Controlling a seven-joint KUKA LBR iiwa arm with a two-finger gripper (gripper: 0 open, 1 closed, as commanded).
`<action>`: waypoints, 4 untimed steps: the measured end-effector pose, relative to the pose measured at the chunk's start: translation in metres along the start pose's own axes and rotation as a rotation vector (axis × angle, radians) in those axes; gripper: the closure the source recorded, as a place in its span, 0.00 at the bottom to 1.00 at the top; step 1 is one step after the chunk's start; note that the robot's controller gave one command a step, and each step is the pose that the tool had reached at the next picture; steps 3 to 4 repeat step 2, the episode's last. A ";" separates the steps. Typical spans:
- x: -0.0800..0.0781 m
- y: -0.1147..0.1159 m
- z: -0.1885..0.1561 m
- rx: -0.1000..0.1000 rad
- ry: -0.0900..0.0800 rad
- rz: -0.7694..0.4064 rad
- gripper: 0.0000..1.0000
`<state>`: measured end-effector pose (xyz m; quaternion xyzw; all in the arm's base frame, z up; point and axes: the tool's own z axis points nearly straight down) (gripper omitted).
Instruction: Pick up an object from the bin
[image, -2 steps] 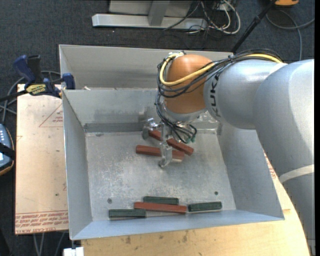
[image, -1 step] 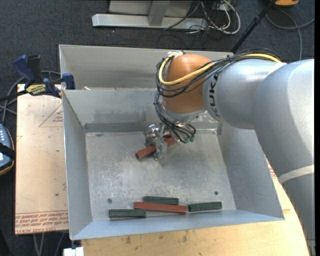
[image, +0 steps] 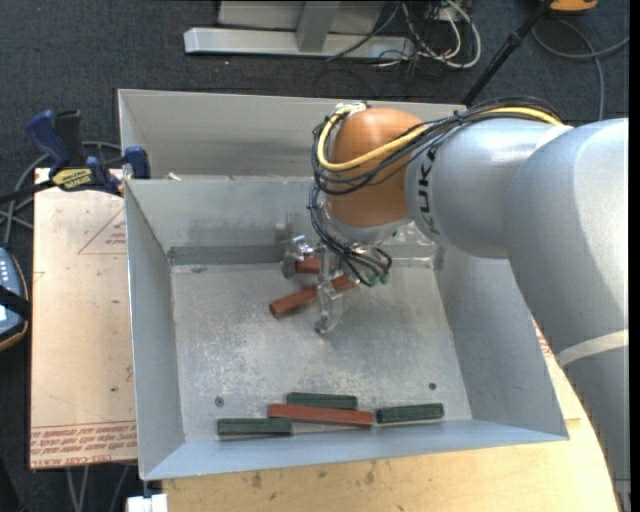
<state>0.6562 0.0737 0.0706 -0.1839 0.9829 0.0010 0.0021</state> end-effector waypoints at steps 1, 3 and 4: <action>0.000 0.000 -0.001 0.000 0.000 0.000 1.00; 0.019 0.019 -0.150 0.003 -0.007 -0.061 1.00; 0.019 0.019 -0.150 0.003 -0.007 -0.061 1.00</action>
Offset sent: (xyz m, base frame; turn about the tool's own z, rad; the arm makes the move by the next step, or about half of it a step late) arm 0.0000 0.0000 0.0000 0.0000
